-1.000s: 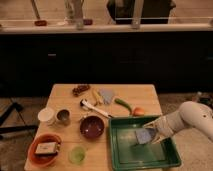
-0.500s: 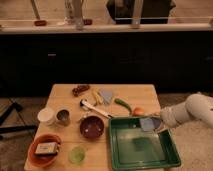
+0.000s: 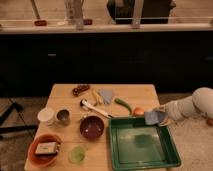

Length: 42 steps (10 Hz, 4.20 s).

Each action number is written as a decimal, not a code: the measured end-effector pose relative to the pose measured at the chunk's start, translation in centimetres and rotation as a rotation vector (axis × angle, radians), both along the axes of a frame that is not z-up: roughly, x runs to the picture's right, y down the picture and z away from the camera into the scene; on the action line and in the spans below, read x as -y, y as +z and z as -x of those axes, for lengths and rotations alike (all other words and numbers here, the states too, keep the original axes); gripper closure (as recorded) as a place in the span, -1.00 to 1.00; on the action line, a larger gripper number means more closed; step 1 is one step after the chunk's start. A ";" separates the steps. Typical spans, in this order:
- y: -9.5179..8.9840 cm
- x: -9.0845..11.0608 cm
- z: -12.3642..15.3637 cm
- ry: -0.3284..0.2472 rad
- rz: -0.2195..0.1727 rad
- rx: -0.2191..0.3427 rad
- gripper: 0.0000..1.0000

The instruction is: Place sponge in table surface

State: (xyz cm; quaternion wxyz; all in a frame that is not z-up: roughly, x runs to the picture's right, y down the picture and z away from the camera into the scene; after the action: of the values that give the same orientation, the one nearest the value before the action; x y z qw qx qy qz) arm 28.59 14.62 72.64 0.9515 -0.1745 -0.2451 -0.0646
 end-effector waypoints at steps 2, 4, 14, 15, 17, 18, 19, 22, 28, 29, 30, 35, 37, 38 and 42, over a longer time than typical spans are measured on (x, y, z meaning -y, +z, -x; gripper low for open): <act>0.1 0.1 0.2 -0.003 0.000 0.002 1.00; 0.1 0.1 0.2 -0.003 -0.001 0.002 1.00; 7.4 10.5 0.6 -0.007 -0.066 -0.012 1.00; 8.3 10.8 0.7 0.001 -0.062 -0.018 1.00; 10.7 12.0 1.5 0.046 -0.050 -0.027 1.00; 11.6 12.4 1.8 0.082 -0.039 -0.031 1.00; 12.6 12.5 2.0 0.134 -0.018 -0.037 1.00; 14.9 11.8 2.6 0.245 0.041 -0.049 1.00; 18.3 9.5 3.1 0.307 0.119 -0.098 1.00; 18.7 9.7 3.0 0.313 0.117 -0.111 1.00; 19.0 9.6 2.8 0.323 0.109 -0.130 1.00; 20.3 10.4 1.9 0.383 0.100 -0.171 1.00; 21.4 11.1 2.0 0.404 0.109 -0.177 1.00; 22.0 11.2 2.3 0.412 0.117 -0.178 1.00; 23.6 10.5 2.5 0.447 0.162 -0.192 1.00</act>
State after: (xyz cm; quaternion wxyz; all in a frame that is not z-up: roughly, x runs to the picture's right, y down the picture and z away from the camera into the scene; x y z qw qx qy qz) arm 26.11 4.15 96.27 0.9439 -0.1970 -0.1904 0.1842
